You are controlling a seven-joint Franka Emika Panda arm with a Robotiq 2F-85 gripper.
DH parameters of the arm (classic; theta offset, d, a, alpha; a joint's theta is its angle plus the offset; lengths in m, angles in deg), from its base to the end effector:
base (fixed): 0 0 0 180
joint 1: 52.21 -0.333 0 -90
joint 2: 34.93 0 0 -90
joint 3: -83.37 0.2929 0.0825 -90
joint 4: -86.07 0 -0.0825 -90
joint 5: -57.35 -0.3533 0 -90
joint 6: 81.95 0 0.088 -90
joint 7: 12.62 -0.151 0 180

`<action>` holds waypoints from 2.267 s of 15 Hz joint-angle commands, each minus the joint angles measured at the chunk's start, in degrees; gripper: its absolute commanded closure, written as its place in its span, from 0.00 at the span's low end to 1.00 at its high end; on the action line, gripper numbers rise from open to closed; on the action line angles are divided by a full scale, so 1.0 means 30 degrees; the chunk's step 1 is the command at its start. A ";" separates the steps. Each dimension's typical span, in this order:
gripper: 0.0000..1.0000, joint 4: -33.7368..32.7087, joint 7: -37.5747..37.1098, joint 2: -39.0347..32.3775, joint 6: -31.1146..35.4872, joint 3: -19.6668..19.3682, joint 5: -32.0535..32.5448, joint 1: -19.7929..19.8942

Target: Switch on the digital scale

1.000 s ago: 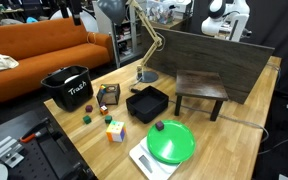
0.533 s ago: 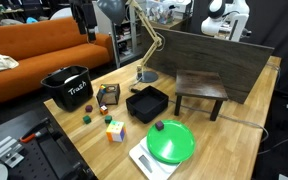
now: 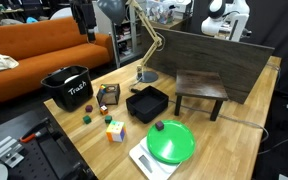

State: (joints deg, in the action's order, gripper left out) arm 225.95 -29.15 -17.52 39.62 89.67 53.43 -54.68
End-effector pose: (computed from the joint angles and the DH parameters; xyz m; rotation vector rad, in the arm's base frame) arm 0.4136 0.0684 0.3640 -3.1083 0.2759 0.0341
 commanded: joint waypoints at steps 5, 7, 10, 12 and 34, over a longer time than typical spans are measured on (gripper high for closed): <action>0.00 0.2515 -0.1506 0.0961 0.0380 -0.0986 -0.0133 0.1125; 0.00 0.3766 -0.2877 0.1662 0.0319 -0.1251 -0.0071 0.1774; 0.00 0.5769 -0.5306 0.3374 -0.0064 -0.1249 0.0514 0.3009; 0.00 0.5304 -0.4551 0.2509 -0.0165 -0.1329 0.0184 0.2965; 0.00 0.6054 -0.4398 0.3246 0.0475 -0.3559 0.7324 0.8050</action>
State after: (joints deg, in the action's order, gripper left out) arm 244.18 -42.38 -7.87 41.27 78.94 75.48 -30.49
